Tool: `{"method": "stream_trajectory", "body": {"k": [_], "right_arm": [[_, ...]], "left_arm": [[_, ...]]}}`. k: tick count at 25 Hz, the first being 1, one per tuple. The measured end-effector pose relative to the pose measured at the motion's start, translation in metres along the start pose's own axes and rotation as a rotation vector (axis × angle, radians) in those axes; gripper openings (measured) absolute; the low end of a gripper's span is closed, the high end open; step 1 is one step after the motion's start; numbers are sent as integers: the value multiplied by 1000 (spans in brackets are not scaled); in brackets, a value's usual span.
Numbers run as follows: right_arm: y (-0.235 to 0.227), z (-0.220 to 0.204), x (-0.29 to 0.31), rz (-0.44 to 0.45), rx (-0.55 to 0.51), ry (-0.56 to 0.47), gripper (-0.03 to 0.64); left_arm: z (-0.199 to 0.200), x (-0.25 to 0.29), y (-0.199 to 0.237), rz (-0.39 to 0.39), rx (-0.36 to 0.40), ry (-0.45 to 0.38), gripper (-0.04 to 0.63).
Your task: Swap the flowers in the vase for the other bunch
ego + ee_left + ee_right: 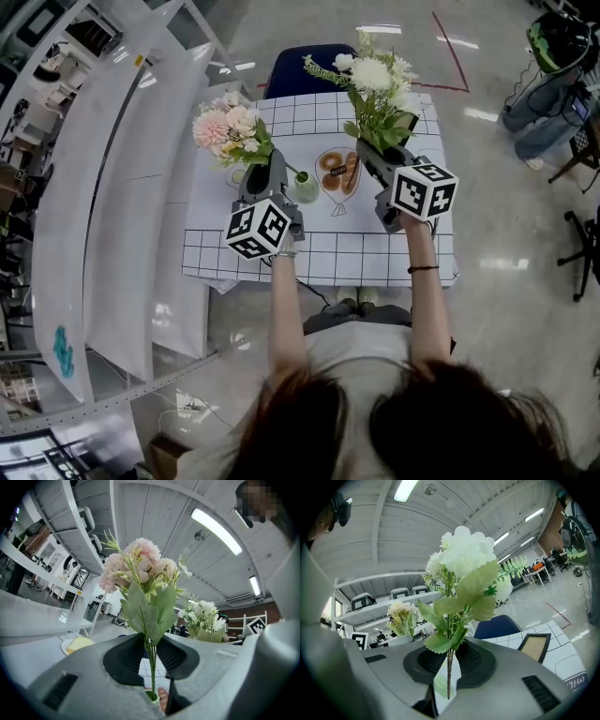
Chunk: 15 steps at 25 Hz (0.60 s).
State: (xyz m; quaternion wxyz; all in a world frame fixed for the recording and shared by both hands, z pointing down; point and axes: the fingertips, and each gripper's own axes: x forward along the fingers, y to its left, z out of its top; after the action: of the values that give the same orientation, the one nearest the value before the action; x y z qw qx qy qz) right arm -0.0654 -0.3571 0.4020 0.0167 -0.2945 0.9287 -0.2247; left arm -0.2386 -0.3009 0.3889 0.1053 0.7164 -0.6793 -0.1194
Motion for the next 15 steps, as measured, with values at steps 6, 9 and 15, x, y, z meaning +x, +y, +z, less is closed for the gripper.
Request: {"method": "stream_trajectory", "body": {"k": [6, 9, 15], "right_arm": [[2, 1, 2, 4, -2, -1, 53], [4, 2, 3, 7, -4, 0, 54], [8, 2, 6, 16, -6, 1, 53]], "left_arm": [[10, -3, 2, 2, 0, -21, 84], [17, -4, 2, -1, -6, -38, 84], [25, -8, 5, 3, -10, -60, 84]]}}
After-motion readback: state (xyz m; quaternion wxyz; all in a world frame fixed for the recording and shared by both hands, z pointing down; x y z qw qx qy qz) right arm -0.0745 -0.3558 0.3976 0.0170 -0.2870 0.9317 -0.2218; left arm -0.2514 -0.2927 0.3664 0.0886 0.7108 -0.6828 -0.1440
